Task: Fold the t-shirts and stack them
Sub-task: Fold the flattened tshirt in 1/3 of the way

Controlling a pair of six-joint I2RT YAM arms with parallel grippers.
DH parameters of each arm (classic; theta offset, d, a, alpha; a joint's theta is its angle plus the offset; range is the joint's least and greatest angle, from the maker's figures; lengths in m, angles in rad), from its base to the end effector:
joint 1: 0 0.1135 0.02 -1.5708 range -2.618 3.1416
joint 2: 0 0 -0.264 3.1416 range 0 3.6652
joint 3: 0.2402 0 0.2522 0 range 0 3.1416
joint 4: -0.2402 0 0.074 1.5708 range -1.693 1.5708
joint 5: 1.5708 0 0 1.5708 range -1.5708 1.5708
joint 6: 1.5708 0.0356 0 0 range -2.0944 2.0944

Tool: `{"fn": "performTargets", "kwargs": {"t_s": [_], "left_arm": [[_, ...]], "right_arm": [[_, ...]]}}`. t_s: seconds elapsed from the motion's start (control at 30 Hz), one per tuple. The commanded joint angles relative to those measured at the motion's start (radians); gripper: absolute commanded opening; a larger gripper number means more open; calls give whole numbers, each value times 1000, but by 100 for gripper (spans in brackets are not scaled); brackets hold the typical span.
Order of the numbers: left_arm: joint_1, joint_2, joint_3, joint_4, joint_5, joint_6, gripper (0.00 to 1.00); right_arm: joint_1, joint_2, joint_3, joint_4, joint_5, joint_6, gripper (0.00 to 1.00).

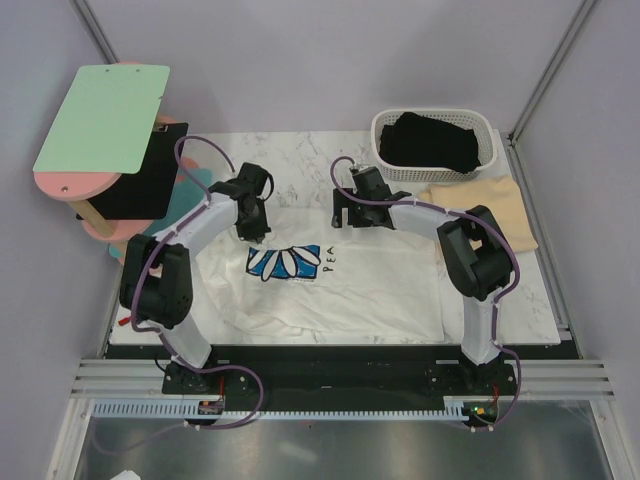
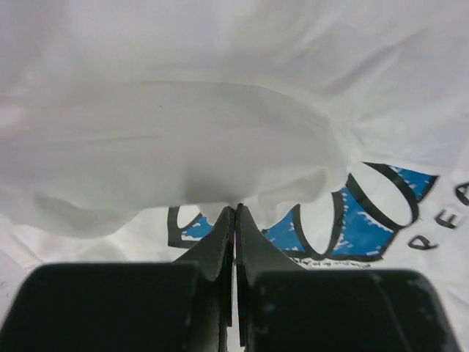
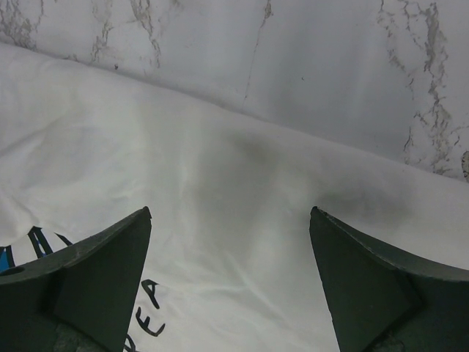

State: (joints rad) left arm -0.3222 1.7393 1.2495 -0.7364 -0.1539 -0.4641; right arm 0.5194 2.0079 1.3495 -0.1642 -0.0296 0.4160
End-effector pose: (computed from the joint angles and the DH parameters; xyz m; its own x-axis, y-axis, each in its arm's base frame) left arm 0.3295 -0.1042 0.2087 -0.9164 -0.1604 -0.3667 -0.1637 0.9863 -0.0222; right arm 0.3786 0.2177 0.1699 -0.7895 0.0139 -0.6135 -0.2127 0.9316 0.2948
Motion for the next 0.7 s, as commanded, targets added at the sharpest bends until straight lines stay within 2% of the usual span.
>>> {"fn": "performTargets", "kwargs": {"t_s": [0.0, 0.27, 0.4, 0.67], "left_arm": [[-3, -106, 59, -72, 74, 27, 2], [-21, -145, 48, -211, 65, 45, 2], [-25, -182, 102, -268, 47, 57, 2], [-25, -141, 225, -386, 36, 125, 3]], "right_arm": [[-4, -34, -26, 23, -7, 9, 96], [-2, -34, -38, 23, -10, 9, 97], [-2, -35, -46, 23, -12, 7, 98], [-4, -35, -69, 22, -12, 12, 98]]}}
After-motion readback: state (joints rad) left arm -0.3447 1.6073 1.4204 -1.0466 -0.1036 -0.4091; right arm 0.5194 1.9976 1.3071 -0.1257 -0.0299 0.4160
